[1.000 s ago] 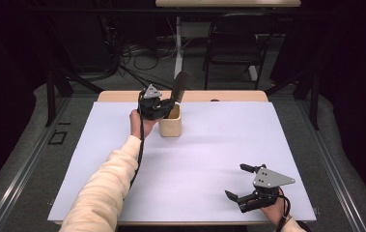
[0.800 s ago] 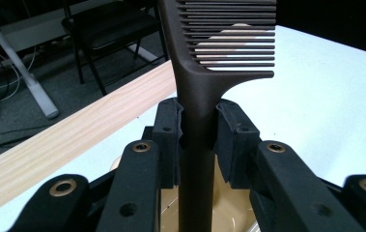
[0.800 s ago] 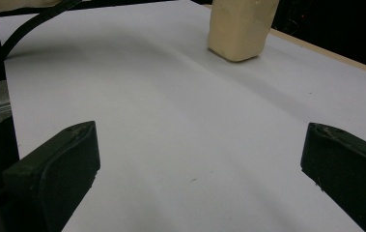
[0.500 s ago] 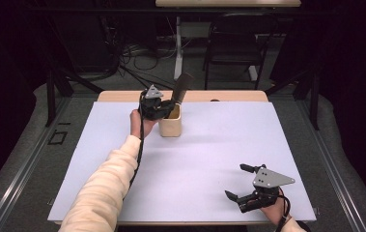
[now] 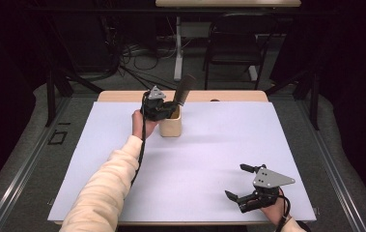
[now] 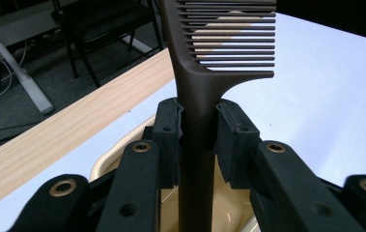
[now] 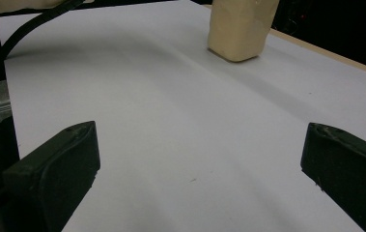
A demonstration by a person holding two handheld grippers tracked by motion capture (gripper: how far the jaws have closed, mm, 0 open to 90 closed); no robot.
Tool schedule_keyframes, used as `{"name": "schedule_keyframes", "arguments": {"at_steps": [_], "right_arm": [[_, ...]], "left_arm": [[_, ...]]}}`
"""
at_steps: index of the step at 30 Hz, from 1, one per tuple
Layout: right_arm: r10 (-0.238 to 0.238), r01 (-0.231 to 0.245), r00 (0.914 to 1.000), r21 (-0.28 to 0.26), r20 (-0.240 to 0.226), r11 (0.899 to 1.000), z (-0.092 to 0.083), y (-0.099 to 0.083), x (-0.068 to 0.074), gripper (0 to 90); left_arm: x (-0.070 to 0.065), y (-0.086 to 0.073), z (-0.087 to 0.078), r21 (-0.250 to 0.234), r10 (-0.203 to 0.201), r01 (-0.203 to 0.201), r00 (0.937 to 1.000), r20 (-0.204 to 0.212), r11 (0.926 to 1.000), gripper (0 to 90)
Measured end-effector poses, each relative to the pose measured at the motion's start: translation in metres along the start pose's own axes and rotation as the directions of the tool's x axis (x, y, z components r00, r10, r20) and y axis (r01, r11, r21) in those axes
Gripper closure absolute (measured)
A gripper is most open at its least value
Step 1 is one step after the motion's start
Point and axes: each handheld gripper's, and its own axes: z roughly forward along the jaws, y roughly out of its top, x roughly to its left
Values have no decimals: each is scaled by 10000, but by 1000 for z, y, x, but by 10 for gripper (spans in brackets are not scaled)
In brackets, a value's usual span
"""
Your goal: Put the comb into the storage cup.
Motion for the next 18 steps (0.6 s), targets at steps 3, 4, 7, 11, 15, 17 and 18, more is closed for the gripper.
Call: {"name": "schedule_keyframes", "arguments": {"at_steps": [3,4,7,11,15,17,18], "right_arm": [[2,-2,10000,27,-8,10000,1,0,0,0],[-12,12,10000,21,1,10000,0,0,0,0],[-11,11,10000,24,12,10000,0,0,0,0],[-1,1,10000,13,-12,10000,0,0,0,0],[-6,6,10000,11,0,10000,0,0,0,0],[-5,5,10000,18,-5,10000,0,0,0,0],[-16,16,10000,17,15,10000,0,0,0,0]], "left_arm": [[1,0,0,38,7,-7,10000,-9,10000,720],[0,-1,1,46,-25,25,10000,-3,10000,720],[0,-1,2,169,38,-38,10000,26,9999,720],[-1,-1,4,279,139,-141,9999,68,9995,720],[-1,-2,5,328,142,-145,9999,81,9994,720],[-1,-2,5,300,125,-128,9999,94,9995,720],[-1,-2,5,294,116,-118,9999,96,9995,721]]}}
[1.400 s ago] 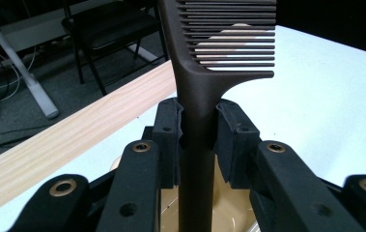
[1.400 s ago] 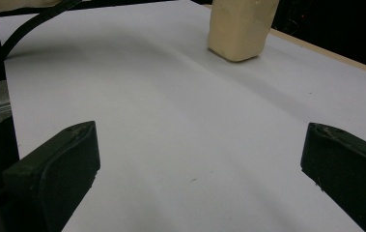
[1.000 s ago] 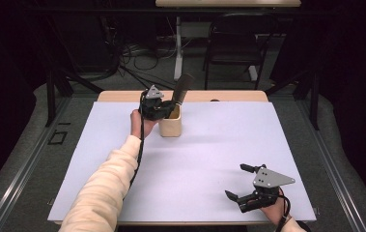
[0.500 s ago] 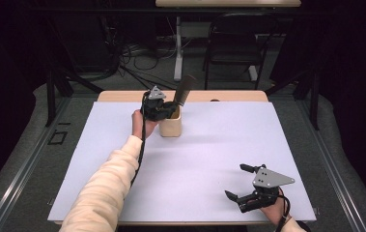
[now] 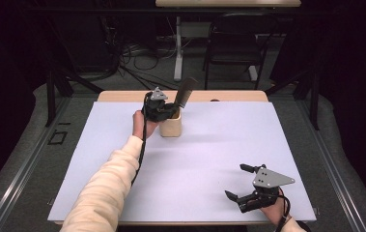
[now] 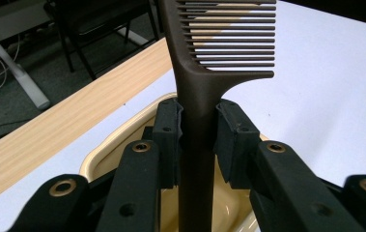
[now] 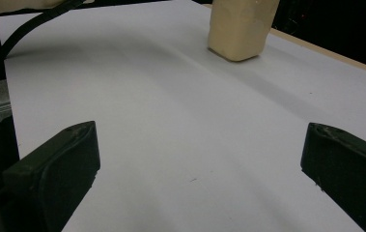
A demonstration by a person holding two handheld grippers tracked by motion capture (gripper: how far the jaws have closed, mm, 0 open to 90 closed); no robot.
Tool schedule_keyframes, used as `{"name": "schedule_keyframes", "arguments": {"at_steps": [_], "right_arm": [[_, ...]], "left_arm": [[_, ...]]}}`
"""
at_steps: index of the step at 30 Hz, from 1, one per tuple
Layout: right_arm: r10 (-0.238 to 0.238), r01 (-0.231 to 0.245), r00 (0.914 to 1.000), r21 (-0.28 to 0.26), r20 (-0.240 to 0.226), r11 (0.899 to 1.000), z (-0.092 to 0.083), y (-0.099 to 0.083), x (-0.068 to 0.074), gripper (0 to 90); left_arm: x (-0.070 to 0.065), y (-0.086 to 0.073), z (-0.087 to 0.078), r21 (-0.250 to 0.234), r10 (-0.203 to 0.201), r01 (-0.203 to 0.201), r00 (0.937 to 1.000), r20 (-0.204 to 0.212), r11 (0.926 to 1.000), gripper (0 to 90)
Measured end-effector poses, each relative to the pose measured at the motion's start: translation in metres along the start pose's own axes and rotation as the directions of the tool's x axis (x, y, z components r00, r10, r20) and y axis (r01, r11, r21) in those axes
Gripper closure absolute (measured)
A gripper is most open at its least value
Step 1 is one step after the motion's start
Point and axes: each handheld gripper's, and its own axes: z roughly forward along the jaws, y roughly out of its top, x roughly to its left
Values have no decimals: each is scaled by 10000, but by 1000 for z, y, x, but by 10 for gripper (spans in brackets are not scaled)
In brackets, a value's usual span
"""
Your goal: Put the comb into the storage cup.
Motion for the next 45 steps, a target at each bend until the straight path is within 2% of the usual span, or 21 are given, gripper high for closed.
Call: {"name": "schedule_keyframes", "arguments": {"at_steps": [33,38,45], "right_arm": [[7,-7,10000,0,-1,10000,0,0,0,0],[24,-24,10000,-20,4,10000,0,0,0,0],[7,-7,10000,5,-5,10000,0,0,0,0]], "left_arm": [[1,-5,6,474,-133,123,9997,202,9988,716],[1,-6,7,679,-137,121,9996,244,9976,716],[2,-8,6,661,-183,164,9994,288,9977,706]]}}
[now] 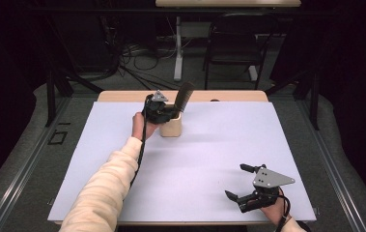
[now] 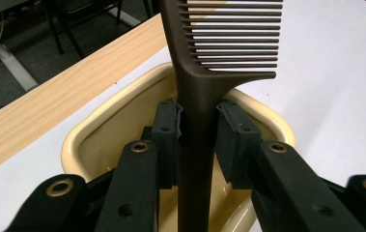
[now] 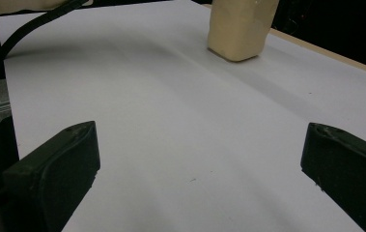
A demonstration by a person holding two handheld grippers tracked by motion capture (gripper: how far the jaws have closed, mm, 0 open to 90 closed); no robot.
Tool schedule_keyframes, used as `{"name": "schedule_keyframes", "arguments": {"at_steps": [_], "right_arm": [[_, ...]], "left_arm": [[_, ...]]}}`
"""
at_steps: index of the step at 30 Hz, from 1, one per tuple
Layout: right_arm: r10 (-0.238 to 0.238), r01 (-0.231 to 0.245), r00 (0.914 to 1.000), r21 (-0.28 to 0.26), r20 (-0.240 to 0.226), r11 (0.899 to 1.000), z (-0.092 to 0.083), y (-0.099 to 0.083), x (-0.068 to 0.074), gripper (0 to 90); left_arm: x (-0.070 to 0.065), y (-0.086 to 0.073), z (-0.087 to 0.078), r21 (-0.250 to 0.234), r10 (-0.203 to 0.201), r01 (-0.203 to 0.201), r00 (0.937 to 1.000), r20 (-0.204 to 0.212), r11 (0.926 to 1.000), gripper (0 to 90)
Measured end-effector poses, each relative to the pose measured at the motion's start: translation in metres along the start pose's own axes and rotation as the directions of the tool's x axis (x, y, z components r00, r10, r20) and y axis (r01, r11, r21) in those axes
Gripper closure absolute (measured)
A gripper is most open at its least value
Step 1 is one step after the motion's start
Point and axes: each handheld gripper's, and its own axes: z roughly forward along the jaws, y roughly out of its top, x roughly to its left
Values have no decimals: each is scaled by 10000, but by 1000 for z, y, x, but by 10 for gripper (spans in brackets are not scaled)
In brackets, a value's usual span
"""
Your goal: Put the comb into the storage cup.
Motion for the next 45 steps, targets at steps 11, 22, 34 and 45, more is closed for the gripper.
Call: {"name": "schedule_keyframes", "arguments": {"at_steps": [11,22,34,45], "right_arm": [[12,-12,10000,-14,-18,10000,0,0,0,0],[-2,2,10000,-3,-24,10000,0,0,1,0],[-16,16,10000,37,10,10000,0,0,0,0],[12,-12,10000,26,-6,10000,0,0,0,0]], "left_arm": [[-5,8,-24,-911,-7,30,9997,254,9958,286],[-11,14,-46,-624,221,-200,9992,325,9979,103],[-18,10,-66,-308,388,-384,9992,101,9988,2],[-25,-2,-84,13,430,-430,9988,-213,9991,2]]}}
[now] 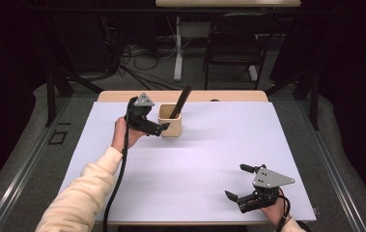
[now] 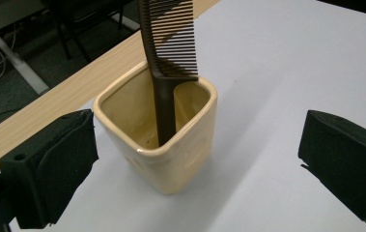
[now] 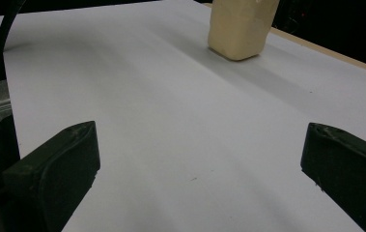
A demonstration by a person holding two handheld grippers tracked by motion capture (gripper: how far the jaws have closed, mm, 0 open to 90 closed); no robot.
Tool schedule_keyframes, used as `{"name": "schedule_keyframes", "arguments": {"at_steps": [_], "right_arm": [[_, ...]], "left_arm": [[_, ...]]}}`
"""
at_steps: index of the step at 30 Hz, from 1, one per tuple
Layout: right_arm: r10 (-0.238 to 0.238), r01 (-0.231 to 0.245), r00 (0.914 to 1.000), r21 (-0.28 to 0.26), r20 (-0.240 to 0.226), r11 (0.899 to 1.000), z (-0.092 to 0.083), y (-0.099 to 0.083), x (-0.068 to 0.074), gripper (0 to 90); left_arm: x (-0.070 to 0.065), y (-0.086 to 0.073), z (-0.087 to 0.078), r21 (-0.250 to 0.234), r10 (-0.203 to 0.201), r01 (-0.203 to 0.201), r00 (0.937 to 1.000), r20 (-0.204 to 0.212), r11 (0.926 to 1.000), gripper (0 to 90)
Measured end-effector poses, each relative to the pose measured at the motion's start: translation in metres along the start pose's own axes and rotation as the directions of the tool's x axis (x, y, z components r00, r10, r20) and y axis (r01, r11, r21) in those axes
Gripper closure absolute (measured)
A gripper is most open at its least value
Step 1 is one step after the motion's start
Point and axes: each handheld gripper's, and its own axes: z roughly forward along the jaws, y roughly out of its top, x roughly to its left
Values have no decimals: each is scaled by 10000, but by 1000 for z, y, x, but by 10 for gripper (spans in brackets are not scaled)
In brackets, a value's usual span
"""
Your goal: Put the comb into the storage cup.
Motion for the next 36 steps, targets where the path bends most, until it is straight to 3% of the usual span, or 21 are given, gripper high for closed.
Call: {"name": "schedule_keyframes", "arguments": {"at_steps": [11,22,36], "right_arm": [[12,-12,10000,39,-5,10000,0,0,0,0],[64,-64,10000,142,0,9999,1,0,0,0],[62,-63,10000,100,33,9999,1,-1,0,0]], "left_arm": [[-2,-18,-10,354,-213,221,9996,-205,9991,2],[-3,-33,-17,323,-495,505,9983,-316,9982,1],[-19,-56,-34,310,-620,634,9972,-418,9975,0]]}}
